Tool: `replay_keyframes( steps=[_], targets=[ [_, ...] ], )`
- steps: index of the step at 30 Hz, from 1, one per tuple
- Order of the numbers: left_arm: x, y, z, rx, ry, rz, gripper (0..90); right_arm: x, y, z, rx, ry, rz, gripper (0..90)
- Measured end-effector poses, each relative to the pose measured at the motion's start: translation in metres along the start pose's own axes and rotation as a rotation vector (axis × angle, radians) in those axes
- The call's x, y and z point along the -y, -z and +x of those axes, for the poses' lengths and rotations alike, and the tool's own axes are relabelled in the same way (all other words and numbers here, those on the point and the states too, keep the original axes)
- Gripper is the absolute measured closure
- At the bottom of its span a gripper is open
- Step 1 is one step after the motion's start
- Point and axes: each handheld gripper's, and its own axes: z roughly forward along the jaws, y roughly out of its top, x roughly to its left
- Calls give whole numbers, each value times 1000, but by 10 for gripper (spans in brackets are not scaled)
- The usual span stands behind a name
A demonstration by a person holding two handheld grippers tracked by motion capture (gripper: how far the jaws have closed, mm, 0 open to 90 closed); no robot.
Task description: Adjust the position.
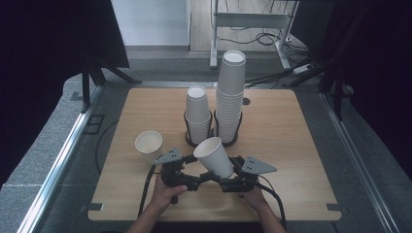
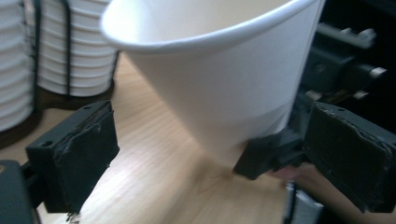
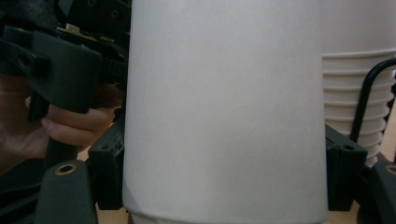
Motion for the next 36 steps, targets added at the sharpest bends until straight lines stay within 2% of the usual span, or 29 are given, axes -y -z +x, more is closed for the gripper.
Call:
replay_keyframes(
  steps=[15, 19, 27, 32, 36],
  targets=[
    [-1, -8, 0, 11, 21, -16, 22, 6, -9, 7, -18, 3, 10, 227],
    [-3, -7, 1, 16, 31, -41, 22, 8, -12, 10, -24, 8, 19, 227],
    [-6, -8, 3, -1, 39, -74, 24, 11, -16, 13, -27, 15, 30, 227],
    [-7, -7, 4, -5, 49, -104, 38, 13, -20, 17, -33, 35, 41, 227],
    [-7, -7, 5, -1, 48, -107, 67, 14, -23, 20, -36, 50, 57, 228]
  ],
)
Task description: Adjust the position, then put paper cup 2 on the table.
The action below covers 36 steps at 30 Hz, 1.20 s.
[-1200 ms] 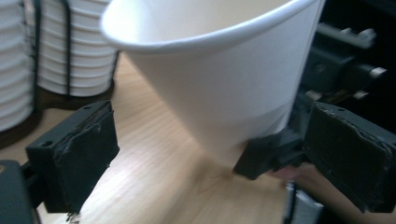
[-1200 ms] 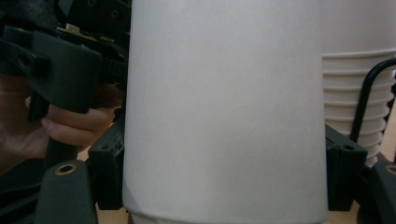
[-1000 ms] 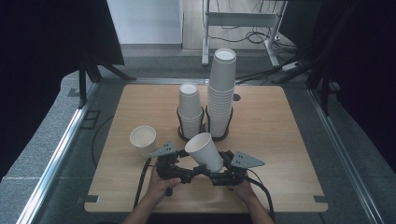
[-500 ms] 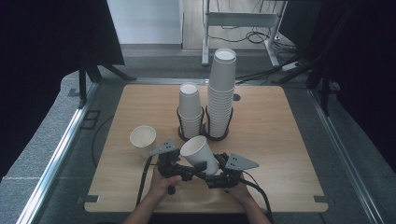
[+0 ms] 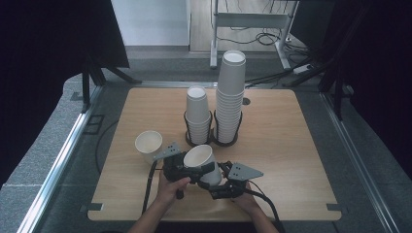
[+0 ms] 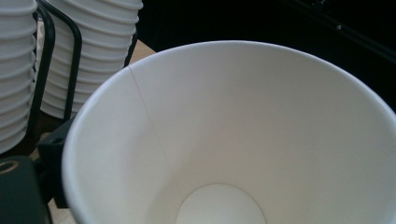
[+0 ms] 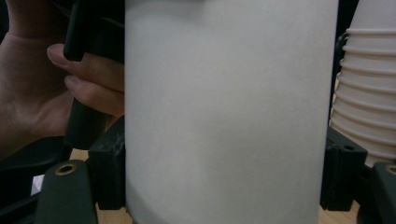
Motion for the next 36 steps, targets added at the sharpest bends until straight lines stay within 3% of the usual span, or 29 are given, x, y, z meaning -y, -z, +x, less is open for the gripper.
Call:
replay_keyframes(
  steps=[11, 14, 19, 30, 36],
  targets=[
    [2, -1, -3, -24, -49, 8, 116, 1, -2, 1, 10, -5, 29, 210],
    [0, 1, -4, -28, -64, -2, 117, 1, -4, 0, 23, -31, 67, 126],
    [-2, 7, -7, -59, -102, -12, 118, 0, -3, -3, 29, -42, 84, 118],
    [-5, 14, -11, -164, -189, -11, 118, 2, -4, -6, 57, -20, 190, 91],
    [-2, 15, -11, -290, -241, 3, 116, 4, -3, -7, 85, -5, 247, 100]
  ],
)
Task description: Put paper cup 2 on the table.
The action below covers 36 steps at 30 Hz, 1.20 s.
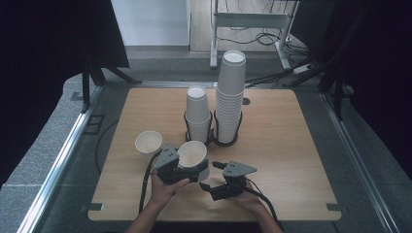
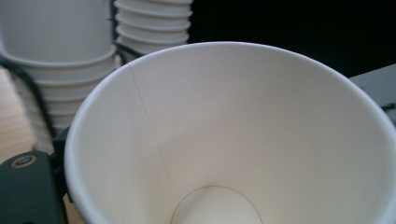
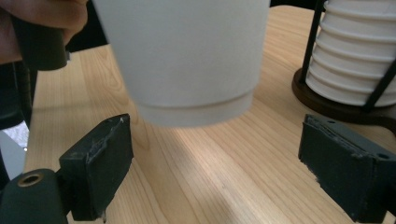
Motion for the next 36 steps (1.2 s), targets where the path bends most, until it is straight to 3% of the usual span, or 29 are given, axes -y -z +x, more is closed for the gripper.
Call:
replay_keyframes(
  steps=[8, 16, 23, 28, 36],
  targets=[
    [9, -5, -1, -201, -94, 48, 114, 2, 6, -5, 33, -12, 14, 116],
    [23, -15, 5, -312, -87, 82, 110, 2, 7, -5, 38, -8, 18, 126],
    [26, -26, 11, -376, -109, 80, 110, 3, 6, -6, 35, -12, 26, 127],
    [28, -36, 15, -417, -150, 93, 108, 4, 4, -5, 29, -15, 34, 127],
    [34, -47, 25, -440, -141, 106, 105, 5, 4, -3, 24, -13, 36, 128]
  ],
)
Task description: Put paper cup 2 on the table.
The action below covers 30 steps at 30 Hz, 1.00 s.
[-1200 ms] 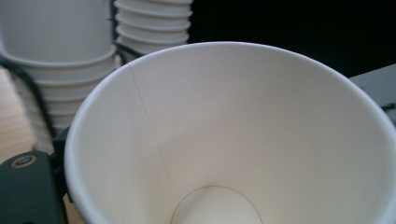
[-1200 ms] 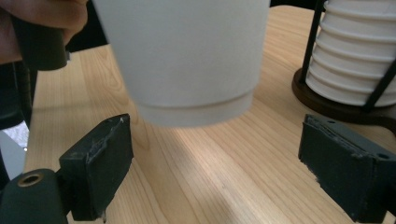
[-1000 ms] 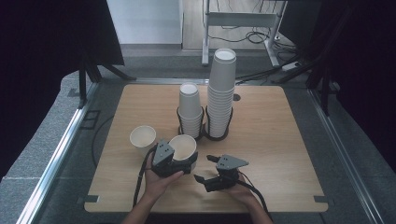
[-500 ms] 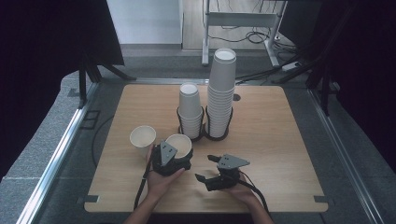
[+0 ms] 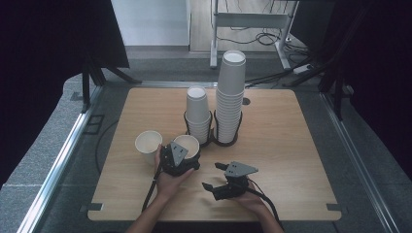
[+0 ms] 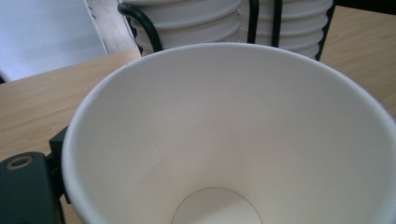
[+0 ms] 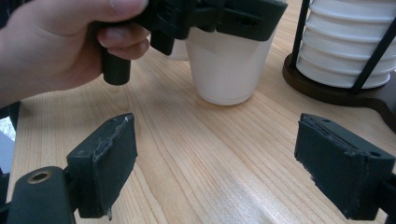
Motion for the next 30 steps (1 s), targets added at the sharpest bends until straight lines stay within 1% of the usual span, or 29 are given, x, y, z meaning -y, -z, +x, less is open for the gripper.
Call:
replay_keyframes(
  steps=[3, 6, 8, 12, 14, 16, 20, 21, 23, 24, 25, 27, 30],
  targets=[
    [1, -3, 0, 1, -2, 0, 102, 0, 0, 0, 0, -3, -1, 128],
    [1, -5, -1, 19, 1, -14, 101, 1, -1, 0, -3, -2, 0, 129],
    [1, -7, -2, 24, 10, -16, 100, 1, -1, 1, -5, 1, 6, 129],
    [2, -10, -1, 32, 23, -5, 98, 1, -2, 2, -8, 4, 6, 130],
    [3, -11, 0, 47, 33, 4, 97, 1, -2, 2, -5, 5, 4, 130],
    [3, -11, 0, 52, 28, -1, 96, 1, -2, 2, 6, 9, 4, 131],
    [3, -12, -1, 73, 23, -6, 88, 1, -2, 2, 2, 12, -3, 131],
    [3, -12, -1, 75, 24, -4, 76, 0, -1, 2, 2, 12, -4, 131],
    [2, -11, 0, 87, 40, 9, 13, 1, -2, 3, 5, 12, -5, 131],
    [2, -10, 0, 79, 46, 5, 0, 1, -2, 3, 9, 13, -6, 131],
    [1, -9, 0, 73, 51, 1, 0, 1, -2, 3, 10, 12, -7, 132],
    [-1, -6, 2, 76, 59, -11, 0, 0, -2, 3, 10, 13, -8, 131],
    [-4, -1, 1, 83, 49, -13, 0, 0, -2, 3, 11, 14, -8, 132]
  ],
)
